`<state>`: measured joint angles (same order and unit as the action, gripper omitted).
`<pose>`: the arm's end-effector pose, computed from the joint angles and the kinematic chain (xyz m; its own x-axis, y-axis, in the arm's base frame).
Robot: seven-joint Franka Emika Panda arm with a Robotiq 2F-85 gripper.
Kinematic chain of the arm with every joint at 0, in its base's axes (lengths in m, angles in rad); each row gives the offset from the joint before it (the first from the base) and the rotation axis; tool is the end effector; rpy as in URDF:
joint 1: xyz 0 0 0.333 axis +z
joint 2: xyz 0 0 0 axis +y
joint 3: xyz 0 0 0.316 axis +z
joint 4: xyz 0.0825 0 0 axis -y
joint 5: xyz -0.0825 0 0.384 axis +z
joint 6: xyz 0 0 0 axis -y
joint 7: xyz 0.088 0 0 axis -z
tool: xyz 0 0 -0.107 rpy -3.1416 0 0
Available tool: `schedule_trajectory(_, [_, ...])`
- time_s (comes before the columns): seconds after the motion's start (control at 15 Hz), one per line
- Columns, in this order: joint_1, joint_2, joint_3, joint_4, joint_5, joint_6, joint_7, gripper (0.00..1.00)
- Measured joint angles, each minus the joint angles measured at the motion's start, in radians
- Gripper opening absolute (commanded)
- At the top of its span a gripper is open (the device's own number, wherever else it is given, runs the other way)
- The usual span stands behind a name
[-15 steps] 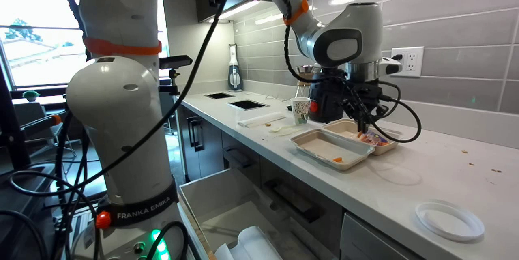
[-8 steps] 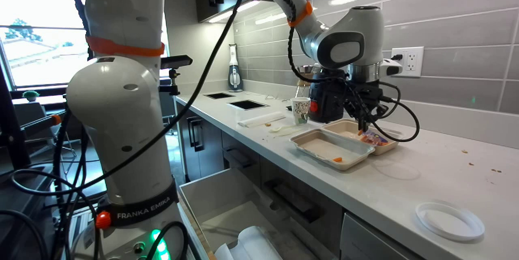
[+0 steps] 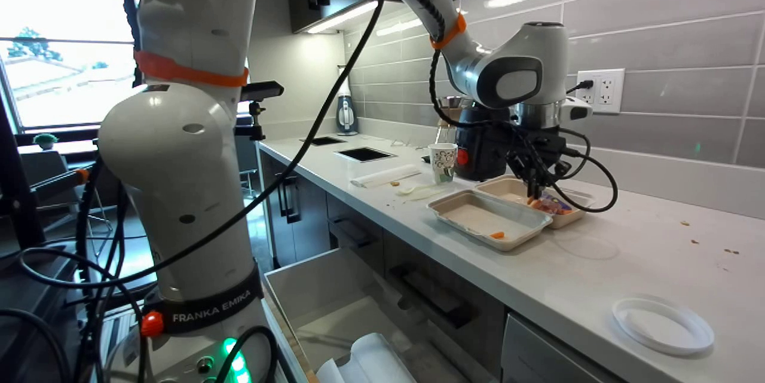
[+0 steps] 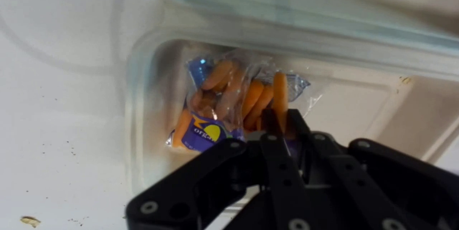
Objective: Put one orange object in the plastic
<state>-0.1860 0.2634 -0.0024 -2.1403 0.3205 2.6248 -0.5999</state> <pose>0.5779 -0.1177 0.3021 0.9518 0.1341 0.2759 0.1583 -0.9851 -0.0673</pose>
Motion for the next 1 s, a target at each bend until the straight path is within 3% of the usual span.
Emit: schedule_trajectory(1.0, [-0.023,0.009,-0.006,0.009,-0.047,0.0,0.029,0.03])
